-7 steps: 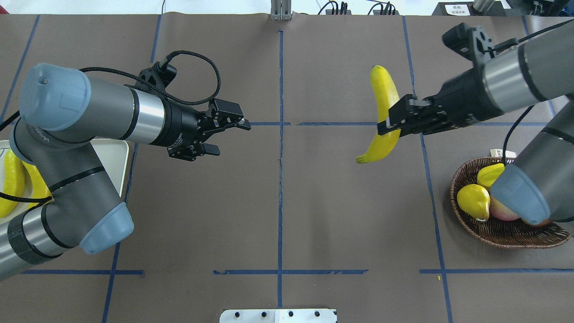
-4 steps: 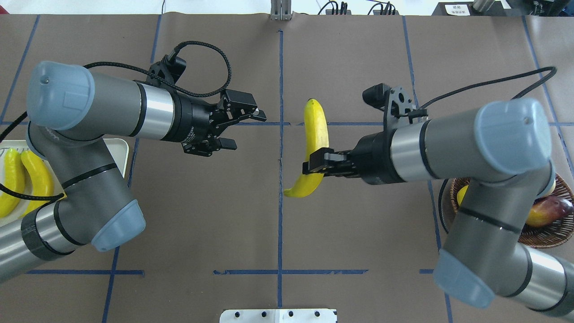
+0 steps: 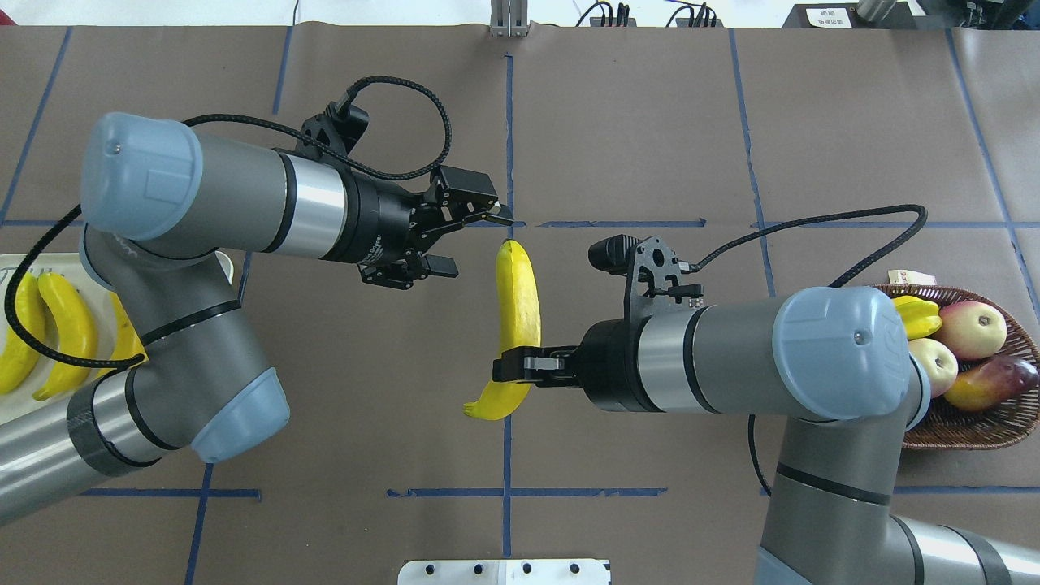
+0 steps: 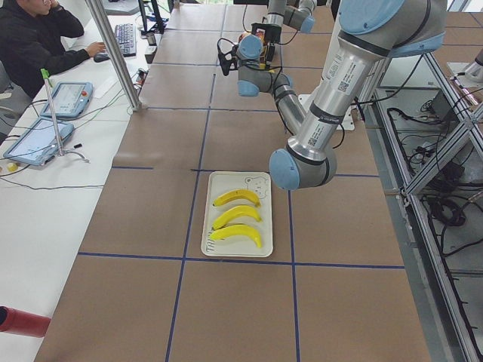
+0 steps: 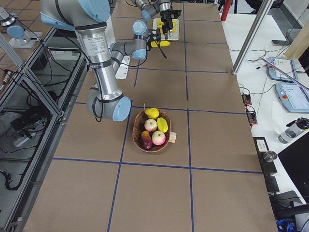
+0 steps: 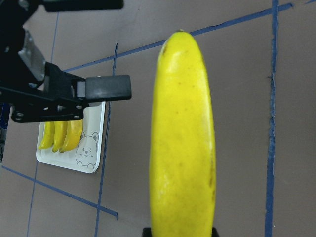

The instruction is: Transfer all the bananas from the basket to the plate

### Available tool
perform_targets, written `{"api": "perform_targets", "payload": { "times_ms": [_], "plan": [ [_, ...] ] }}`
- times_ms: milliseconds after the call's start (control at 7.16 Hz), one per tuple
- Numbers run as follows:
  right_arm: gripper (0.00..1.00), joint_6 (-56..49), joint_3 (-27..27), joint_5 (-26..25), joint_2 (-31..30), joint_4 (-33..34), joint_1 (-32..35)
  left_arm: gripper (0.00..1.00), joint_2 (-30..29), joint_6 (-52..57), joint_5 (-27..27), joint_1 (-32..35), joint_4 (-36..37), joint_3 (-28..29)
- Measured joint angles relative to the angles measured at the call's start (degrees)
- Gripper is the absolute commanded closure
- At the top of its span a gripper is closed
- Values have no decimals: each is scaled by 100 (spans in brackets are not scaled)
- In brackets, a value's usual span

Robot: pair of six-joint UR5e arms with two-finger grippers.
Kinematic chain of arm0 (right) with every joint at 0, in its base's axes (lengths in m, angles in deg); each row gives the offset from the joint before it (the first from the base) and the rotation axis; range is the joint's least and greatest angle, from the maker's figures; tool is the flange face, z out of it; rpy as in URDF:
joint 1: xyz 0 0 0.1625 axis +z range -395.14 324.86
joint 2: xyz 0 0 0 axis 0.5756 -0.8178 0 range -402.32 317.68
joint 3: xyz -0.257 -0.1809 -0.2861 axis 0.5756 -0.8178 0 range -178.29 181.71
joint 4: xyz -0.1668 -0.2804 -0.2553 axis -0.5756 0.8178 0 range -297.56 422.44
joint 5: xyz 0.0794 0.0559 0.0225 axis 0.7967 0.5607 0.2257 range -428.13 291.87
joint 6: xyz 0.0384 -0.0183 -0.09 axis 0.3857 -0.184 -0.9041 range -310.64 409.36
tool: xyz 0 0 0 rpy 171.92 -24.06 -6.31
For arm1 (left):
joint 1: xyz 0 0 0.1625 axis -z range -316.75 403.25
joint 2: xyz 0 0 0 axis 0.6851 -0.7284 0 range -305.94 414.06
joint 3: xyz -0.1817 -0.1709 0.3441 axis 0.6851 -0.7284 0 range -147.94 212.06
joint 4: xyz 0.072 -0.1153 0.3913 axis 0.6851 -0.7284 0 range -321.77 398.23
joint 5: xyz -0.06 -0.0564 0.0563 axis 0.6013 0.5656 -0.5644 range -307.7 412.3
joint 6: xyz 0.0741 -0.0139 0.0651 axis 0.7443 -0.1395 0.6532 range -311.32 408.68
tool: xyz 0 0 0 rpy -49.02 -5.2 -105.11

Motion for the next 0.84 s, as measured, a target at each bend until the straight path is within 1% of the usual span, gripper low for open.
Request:
{"api": "perform_targets", "payload": {
  "times_ms": [279,419,559,698,838],
  "plan": [
    [99,0,0,-12,3,-1,-14,1,-29,8,-120,-360,-15,12],
    [99,-1,8,-12,4,-5,-17,5,-39,12,-236,-527,-22,12],
    [99,-2,12,-13,4,-7,-16,20,-51,17,-296,-612,-32,11],
    [98,-2,18,-13,4,-7,-20,91,-55,21,-318,-645,-46,11],
    [81,-4,22,-11,2,-8,-20,100,-53,25,-323,-656,-53,10]
  ]
}}
